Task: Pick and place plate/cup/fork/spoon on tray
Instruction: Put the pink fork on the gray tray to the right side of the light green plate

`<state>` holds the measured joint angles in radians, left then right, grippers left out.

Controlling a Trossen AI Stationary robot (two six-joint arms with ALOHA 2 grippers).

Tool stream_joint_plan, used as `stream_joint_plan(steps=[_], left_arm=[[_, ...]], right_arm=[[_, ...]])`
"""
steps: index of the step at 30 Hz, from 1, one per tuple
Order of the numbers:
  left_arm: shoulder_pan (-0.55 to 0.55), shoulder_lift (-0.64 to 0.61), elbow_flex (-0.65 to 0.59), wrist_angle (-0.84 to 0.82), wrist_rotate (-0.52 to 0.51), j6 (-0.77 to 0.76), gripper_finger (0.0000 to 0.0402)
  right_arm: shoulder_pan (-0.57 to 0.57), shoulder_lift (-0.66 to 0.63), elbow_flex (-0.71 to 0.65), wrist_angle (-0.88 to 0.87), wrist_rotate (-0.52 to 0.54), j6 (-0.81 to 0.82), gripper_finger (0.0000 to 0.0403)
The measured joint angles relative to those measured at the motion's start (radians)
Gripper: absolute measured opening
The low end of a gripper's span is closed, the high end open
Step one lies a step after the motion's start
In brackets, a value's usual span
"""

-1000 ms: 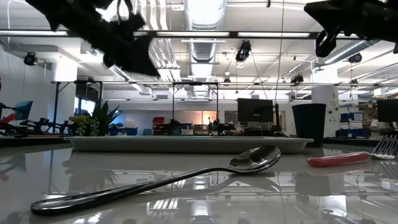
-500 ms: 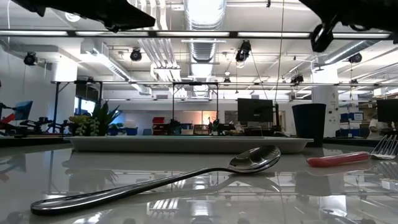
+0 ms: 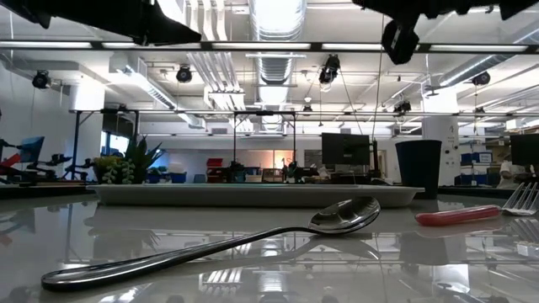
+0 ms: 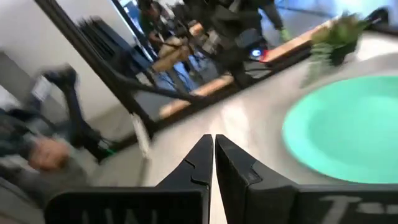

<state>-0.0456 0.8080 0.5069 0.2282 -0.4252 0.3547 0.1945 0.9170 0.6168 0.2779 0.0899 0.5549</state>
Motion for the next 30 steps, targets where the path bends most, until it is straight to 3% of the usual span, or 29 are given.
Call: stream_joint_plan(steps=[14,18,27,30], left_arm=[[0.0,-0.061,-0.011,-0.003,-0.106,0.049,0.0109],[0.0,-0.09,-0.013,-0.007,-0.111,0.054,0.0109],[0.0,-0.153,-0.023,-0.006,-0.112,0.106,0.0109],[0.0,-0.169,-0.023,-0.007,-0.112,0.108,0.0109]], right_arm=[[0.155,0.353,0.206,-0.307,0.0,0.822,0.0009],[0.22,0.447,0.291,-0.397,-0.046,0.979,0.0009],[0.271,0.652,0.548,-1.101,-0.215,1.257,0.0009],[0.27,0.698,0.585,-1.193,-0.246,1.279,0.0009]])
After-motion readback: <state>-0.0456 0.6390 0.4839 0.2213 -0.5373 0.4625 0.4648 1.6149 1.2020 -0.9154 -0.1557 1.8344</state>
